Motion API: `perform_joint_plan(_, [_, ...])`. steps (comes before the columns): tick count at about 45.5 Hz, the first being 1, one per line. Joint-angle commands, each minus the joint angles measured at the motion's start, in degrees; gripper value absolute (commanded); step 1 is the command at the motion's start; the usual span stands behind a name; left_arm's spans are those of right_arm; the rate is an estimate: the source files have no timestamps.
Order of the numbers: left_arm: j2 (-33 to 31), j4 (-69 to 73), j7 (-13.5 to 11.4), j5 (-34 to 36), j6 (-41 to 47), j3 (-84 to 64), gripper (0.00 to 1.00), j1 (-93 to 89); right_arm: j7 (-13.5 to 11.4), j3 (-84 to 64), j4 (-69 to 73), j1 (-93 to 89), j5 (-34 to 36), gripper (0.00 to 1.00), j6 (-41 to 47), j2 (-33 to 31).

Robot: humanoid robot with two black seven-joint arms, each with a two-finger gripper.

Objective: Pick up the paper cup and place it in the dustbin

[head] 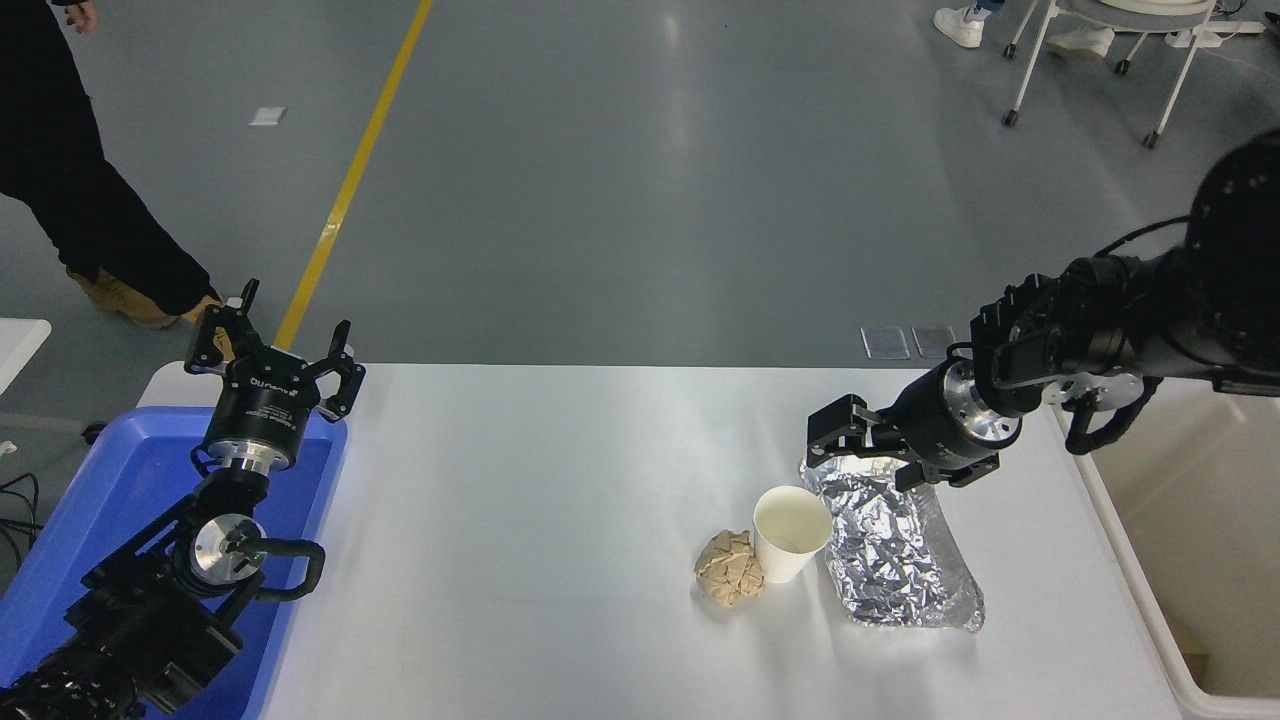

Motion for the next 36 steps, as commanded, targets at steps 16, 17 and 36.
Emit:
perform_joint_plan(16, [0.0, 0.0, 0.0, 0.0, 0.0, 0.0, 0.98, 0.0, 0.0, 1.6, -7.6, -14.8, 0.3, 0.99, -9.3, 0.0])
perform_joint_plan(17, [0.0, 0.0, 0.0, 0.0, 0.0, 0.0, 0.98, 0.0, 0.0, 1.9, -7.6, -15.1, 0.3, 0.99, -9.6, 0.0])
perform_joint_plan(36, [0.0, 0.0, 0.0, 0.0, 0.0, 0.0, 0.98, 0.0, 0.1, 4.4, -8.6, -17.1, 0.6, 0.75, -13.4, 0.0])
